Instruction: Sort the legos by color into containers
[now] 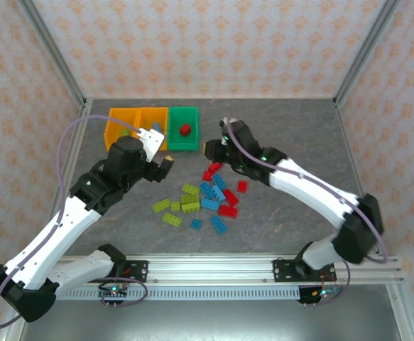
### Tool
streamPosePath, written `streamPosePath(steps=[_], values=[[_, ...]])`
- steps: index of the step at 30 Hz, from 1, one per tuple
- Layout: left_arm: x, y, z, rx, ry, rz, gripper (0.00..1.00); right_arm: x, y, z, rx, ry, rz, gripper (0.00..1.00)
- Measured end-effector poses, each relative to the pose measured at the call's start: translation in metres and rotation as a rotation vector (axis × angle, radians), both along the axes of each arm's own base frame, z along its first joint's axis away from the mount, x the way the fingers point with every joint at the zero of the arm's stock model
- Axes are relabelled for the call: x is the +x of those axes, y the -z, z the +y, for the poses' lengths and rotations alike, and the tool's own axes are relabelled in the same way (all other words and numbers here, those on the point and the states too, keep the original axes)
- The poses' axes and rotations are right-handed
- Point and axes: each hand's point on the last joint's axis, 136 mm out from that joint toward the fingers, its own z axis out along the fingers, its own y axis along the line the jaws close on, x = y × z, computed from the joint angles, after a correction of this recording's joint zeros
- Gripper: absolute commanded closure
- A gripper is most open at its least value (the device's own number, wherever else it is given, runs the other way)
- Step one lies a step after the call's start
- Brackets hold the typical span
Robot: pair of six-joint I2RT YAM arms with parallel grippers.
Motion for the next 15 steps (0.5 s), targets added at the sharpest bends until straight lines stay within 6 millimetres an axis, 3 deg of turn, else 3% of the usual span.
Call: streamPosePath(steps=[5,9,12,15], values=[[0.006,0.006,0.017,0.067,-0.095,-0.013,0.04,0.068,0.033,0.052,-0.117,-0.018,-0.022,0.79],[0.010,0.009,0.022,0.099,-0.123,-0.013,0.04,0.120,0.066,0.080,-0.194,-0.007,-0.030,0.76],[0.011,0.009,0.026,0.113,-0.137,-0.020,0.04,0.150,0.090,0.093,-0.243,0.003,-0.022,0.65],[0.013,0.008,0.028,0.115,-0.145,-0.024,0.04,0.165,0.110,0.096,-0.279,0.004,-0.003,0.52]])
